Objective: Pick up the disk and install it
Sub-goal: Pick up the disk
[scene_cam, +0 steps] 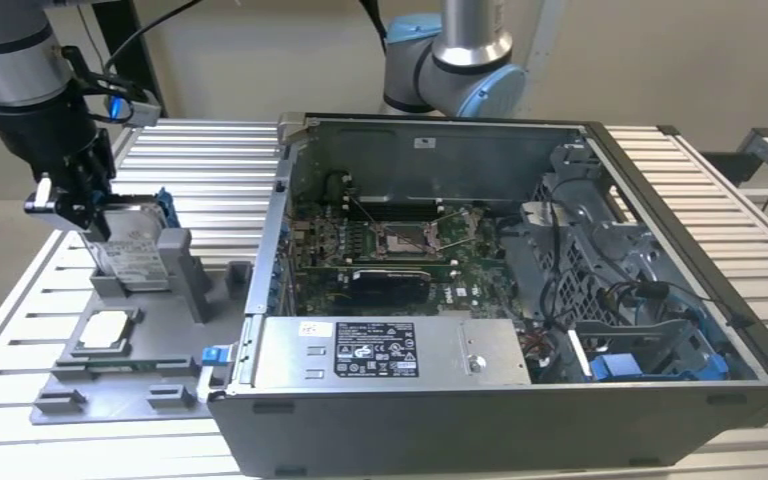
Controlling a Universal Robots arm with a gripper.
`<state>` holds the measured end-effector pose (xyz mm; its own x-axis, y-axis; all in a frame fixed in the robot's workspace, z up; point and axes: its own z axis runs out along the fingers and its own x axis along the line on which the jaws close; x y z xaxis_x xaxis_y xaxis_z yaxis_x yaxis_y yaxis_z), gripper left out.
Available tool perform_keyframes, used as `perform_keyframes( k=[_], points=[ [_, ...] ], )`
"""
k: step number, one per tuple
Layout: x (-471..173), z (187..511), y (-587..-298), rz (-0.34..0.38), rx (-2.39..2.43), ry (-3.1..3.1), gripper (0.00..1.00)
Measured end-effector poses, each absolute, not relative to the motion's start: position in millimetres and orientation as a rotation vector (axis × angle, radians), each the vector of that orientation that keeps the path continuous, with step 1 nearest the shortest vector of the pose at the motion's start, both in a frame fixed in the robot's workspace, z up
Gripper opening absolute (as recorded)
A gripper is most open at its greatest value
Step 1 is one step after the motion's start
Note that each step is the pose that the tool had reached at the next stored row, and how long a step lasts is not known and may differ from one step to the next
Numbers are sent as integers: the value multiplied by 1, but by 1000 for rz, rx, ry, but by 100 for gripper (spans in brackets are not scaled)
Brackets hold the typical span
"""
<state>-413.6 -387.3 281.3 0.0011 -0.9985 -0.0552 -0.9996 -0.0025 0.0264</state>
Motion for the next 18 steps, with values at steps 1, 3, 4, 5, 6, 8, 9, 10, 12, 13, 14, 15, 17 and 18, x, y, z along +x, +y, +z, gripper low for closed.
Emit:
perform_keyframes(
  k=[1,3,4,5,6,8,9,10,12,13,14,15,17,18],
  points=[
    [-414,281,-387,90,-2208,2204,0],
    [-414,281,-388,90,-2208,2204,0],
    [-414,281,-388,90,-2208,2204,0],
    [-414,281,-388,90,-2208,2204,0],
    [-414,281,-388,90,-2208,2204,0],
    [-414,281,-388,90,-2208,2204,0],
    [-414,281,-388,90,-2208,2204,0],
    [-414,281,-388,90,-2208,2204,0],
    [-414,281,-388,90,-2208,2204,0],
    [-414,281,-388,90,-2208,2204,0],
    [-414,281,-388,90,-2208,2204,0],
    [-414,281,-388,90,-2208,2204,0],
    [-414,281,-387,90,-2208,2204,0],
    [-414,281,-387,90,-2208,2204,0]
  ],
)
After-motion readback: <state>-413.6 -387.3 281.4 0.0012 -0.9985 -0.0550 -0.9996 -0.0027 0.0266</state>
